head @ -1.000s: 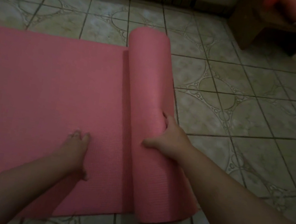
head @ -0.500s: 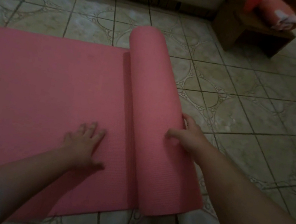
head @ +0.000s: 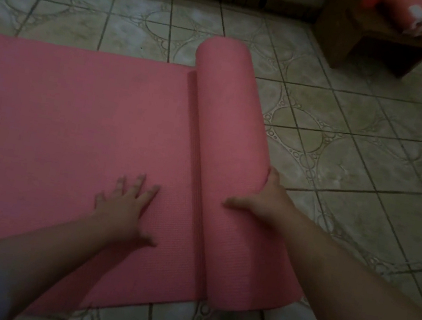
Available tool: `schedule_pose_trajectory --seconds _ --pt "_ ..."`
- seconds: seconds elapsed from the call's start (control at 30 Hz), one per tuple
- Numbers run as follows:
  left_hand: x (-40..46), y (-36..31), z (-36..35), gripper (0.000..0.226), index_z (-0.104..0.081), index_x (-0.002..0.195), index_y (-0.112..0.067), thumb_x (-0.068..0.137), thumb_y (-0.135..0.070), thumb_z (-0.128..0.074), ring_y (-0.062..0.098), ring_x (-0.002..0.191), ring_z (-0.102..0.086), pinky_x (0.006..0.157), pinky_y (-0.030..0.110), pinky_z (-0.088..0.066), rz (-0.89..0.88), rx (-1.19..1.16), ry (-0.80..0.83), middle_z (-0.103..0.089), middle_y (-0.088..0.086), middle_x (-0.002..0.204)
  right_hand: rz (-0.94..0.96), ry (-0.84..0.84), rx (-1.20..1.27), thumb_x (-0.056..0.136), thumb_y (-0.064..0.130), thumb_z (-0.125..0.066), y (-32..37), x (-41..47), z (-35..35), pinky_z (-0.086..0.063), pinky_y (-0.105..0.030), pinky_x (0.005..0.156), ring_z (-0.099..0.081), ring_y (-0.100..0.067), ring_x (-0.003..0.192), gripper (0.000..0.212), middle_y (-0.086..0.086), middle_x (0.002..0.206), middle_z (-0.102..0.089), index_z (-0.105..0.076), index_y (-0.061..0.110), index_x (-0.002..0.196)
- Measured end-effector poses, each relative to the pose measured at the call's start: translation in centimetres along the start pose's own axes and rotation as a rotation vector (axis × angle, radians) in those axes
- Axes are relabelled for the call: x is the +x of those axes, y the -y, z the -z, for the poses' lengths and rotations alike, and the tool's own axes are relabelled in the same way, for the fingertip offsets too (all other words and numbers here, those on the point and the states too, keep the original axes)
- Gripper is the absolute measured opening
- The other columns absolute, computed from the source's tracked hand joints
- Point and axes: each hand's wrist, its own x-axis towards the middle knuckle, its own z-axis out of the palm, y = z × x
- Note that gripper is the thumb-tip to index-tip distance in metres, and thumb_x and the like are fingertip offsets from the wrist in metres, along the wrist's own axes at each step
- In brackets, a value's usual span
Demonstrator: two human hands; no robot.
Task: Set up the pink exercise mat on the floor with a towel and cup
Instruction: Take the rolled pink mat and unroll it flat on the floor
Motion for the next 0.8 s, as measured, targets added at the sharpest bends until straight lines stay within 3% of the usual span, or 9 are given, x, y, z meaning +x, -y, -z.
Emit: schedule_pose_trajectory --seconds 0.13,0.27,0.5,0.7,0.77,0.8 --pt "-0.2 0.4 -0.2 0.128 0.015 0.141 -0.050 0.045 -0.080 -0.066 0.033 0.145 0.011 0.107 0.067 -0.017 0.030 -0.036 0.003 0.026 -0.010 0.155 0.057 -0.009 0.017 0.035 0.036 -0.092 0.5 0.3 0.8 -0.045 -0.032 0.095 -0.053 -0.020 0.108 0.129 -0.003 0.133 -0.052 -0.026 0.021 0.145" --pt "-0.7 1.1 0.1 0.127 0.014 0.139 -0.054 0.044 -0.080 -0.067 0.033 0.145 0.010 0.107 0.066 -0.021 0.048 -0.063 0.000 0.027 -0.015 0.154 0.086 -0.019 0.045 0.042 0.026 -0.092 1.2 0.1 0.5 -0.048 -0.039 0.096 -0.057 -0.024 0.108 0.117 -0.006 0.128 -0.056 -0.034 0.019 0.143" --pt "-2.6 3.4 0.7 0.127 0.013 0.141 -0.051 0.048 -0.076 -0.070 0.034 0.145 0.008 0.110 0.061 -0.025 0.117 -0.049 0.010 0.024 -0.014 0.155 0.140 -0.020 0.016 0.042 0.036 -0.090 2.3 -1.0 -1.9 -0.046 -0.034 0.098 -0.056 -0.022 0.113 0.120 -0.004 0.132 -0.055 -0.029 0.021 0.145" --pt "-2.1 1.5 1.6 0.118 0.000 0.149 -0.034 0.061 -0.057 -0.075 0.042 0.144 0.001 0.115 0.054 -0.019 0.127 -0.116 0.047 0.013 0.007 0.159 -0.058 -0.054 0.105 0.042 0.028 -0.094 -0.5 -0.2 1.8 -0.045 -0.038 0.101 -0.050 -0.028 0.122 0.127 -0.011 0.142 -0.045 -0.023 0.016 0.147" --pt "-1.8 0.4 1.7 0.104 -0.004 0.149 -0.029 0.071 -0.054 -0.068 0.041 0.144 -0.005 0.116 0.050 -0.020 0.119 -0.174 -0.005 0.005 0.013 0.159 -0.113 -0.143 0.156 0.053 0.024 -0.088 -1.6 0.0 3.8 -0.047 -0.040 0.098 -0.051 -0.028 0.121 0.109 -0.014 0.142 -0.044 -0.031 0.017 0.145" --pt "-1.7 -0.3 1.7 0.098 -0.005 0.149 -0.028 0.075 -0.054 -0.064 0.039 0.144 -0.007 0.115 0.050 -0.021 0.105 -0.178 -0.031 0.003 0.012 0.159 -0.122 -0.180 0.215 0.062 0.025 -0.083 -2.0 0.0 4.6 -0.051 -0.036 0.089 -0.057 -0.024 0.111 0.089 -0.014 0.135 -0.050 -0.040 0.017 0.140"
